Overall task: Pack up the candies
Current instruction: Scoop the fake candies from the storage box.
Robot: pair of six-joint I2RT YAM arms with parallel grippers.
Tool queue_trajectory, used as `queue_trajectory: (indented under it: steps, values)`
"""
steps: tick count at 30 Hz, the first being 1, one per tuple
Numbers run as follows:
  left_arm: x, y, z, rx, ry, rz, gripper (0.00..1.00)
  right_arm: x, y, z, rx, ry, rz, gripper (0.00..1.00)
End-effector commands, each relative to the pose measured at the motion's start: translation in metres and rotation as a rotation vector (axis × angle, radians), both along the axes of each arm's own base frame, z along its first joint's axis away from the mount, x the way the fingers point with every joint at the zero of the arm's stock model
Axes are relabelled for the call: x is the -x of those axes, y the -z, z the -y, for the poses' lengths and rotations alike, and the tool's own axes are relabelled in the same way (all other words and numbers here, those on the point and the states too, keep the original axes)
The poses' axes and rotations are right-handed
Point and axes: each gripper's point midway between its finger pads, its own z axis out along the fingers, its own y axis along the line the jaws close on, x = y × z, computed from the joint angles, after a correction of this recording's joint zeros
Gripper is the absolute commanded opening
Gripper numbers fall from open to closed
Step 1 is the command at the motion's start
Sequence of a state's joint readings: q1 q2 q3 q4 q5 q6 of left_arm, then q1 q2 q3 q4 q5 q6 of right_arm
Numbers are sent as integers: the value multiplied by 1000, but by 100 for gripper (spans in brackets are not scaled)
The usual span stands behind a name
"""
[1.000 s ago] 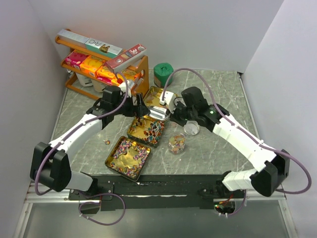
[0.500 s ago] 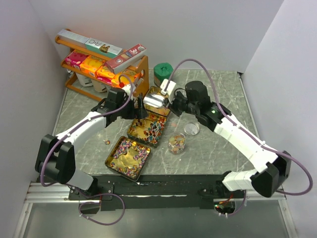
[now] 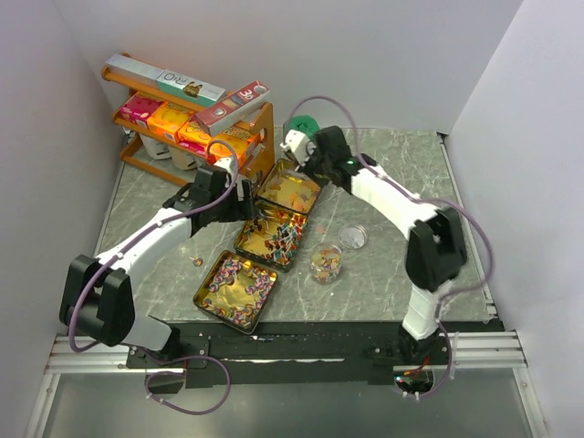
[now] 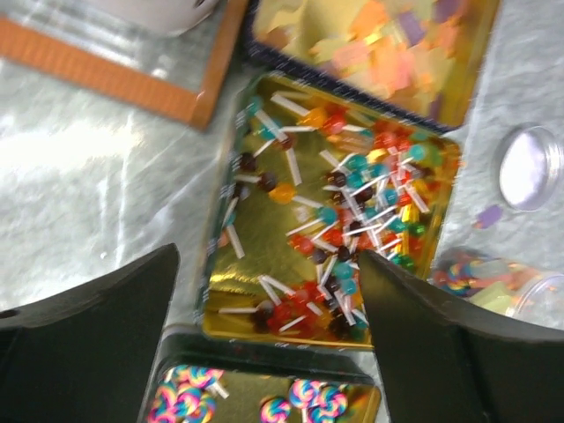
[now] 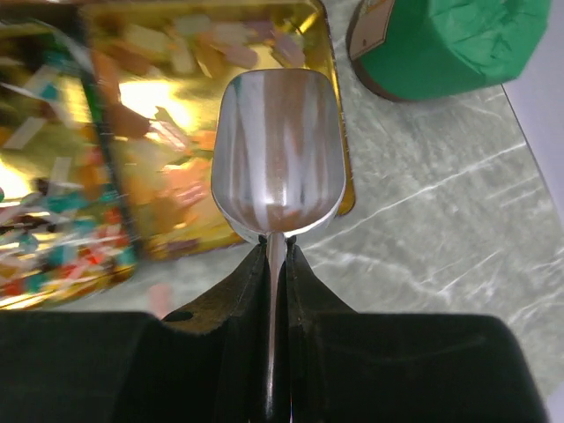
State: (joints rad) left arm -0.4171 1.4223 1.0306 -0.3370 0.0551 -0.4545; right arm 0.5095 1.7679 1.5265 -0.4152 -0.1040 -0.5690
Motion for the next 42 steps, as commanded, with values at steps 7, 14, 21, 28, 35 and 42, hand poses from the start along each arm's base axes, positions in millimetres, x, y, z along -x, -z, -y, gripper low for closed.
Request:
queue_trajectory:
  steps: [7,14,21,28,35,42]
  values:
    - [8,37,-22,-54,-73,-137,75,-61,34,5,357,-130,168,0]
    - [6,53,-21,-72,-65,-187,74,-67,60,-4,427,-209,263,0]
    - [9,64,-25,-104,-61,-223,64,-63,91,-31,440,-295,277,0]
    - [11,74,-24,-106,-43,-251,44,-44,110,-53,402,-389,254,0]
    - [11,82,-21,-103,-27,-275,28,-22,116,-55,385,-448,224,0]
    - [10,86,-19,-98,-20,-289,18,1,111,-69,281,-540,207,0]
